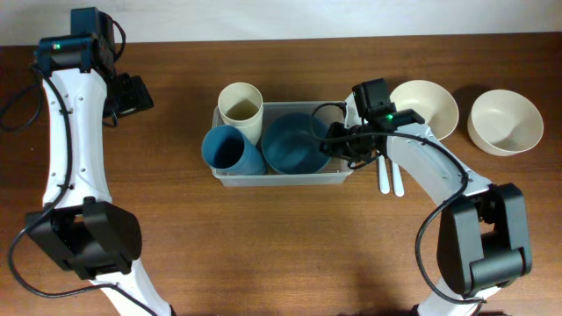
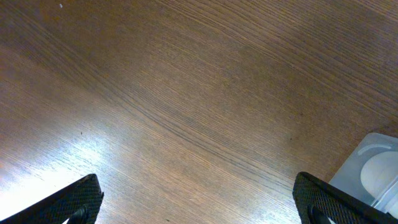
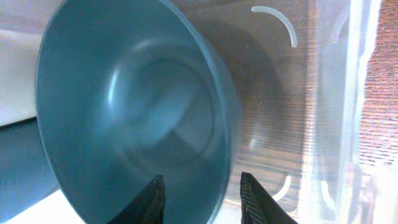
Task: Pack container
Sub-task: 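Lower the blue bowl into the container's right side and release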
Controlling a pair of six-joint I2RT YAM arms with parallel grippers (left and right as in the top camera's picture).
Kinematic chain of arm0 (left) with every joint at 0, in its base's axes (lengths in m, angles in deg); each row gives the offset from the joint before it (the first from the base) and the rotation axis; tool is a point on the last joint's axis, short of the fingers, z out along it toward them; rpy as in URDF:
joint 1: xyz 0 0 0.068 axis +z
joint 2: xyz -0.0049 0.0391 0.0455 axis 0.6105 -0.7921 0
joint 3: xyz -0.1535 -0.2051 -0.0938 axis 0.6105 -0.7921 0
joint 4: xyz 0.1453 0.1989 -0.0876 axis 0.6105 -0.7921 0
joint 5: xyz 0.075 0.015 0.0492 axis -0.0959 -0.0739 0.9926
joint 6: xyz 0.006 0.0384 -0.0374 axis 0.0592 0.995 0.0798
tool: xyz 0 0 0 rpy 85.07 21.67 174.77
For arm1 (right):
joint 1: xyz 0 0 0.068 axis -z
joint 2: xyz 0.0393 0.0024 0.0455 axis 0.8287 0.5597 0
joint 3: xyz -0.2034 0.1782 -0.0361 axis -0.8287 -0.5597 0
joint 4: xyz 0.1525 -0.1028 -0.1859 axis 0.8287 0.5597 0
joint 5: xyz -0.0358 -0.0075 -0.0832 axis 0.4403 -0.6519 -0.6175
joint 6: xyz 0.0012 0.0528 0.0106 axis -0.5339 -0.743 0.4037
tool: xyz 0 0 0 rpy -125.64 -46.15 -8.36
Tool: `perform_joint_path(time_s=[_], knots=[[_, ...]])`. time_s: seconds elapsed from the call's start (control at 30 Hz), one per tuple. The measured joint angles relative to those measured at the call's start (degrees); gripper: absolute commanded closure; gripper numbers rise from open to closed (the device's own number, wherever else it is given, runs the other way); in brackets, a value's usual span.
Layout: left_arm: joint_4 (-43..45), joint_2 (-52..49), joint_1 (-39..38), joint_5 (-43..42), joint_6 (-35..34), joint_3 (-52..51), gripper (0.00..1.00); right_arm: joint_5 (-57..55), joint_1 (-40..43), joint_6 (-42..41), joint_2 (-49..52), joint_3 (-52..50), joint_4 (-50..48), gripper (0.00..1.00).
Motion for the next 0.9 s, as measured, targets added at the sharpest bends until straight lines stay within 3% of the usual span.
perform_joint_path(time_s=[0.37, 0.63, 0.9], knots=[[0.00, 0.00, 0.00, 0.00, 0.00, 0.00, 0.00, 0.42, -0.15, -0.02, 0.00, 0.04, 0.04, 0.60], [0.00, 0.00, 0.00, 0.00, 0.00, 0.00, 0.00, 0.87, -0.20, 0.31, 0.00, 0.87, 2.23, 0.51], [0.00, 0.00, 0.00, 0.00, 0.00, 0.00, 0.00, 0.50, -0.02, 4.13, 0.13, 11.50, 12.33, 0.51]])
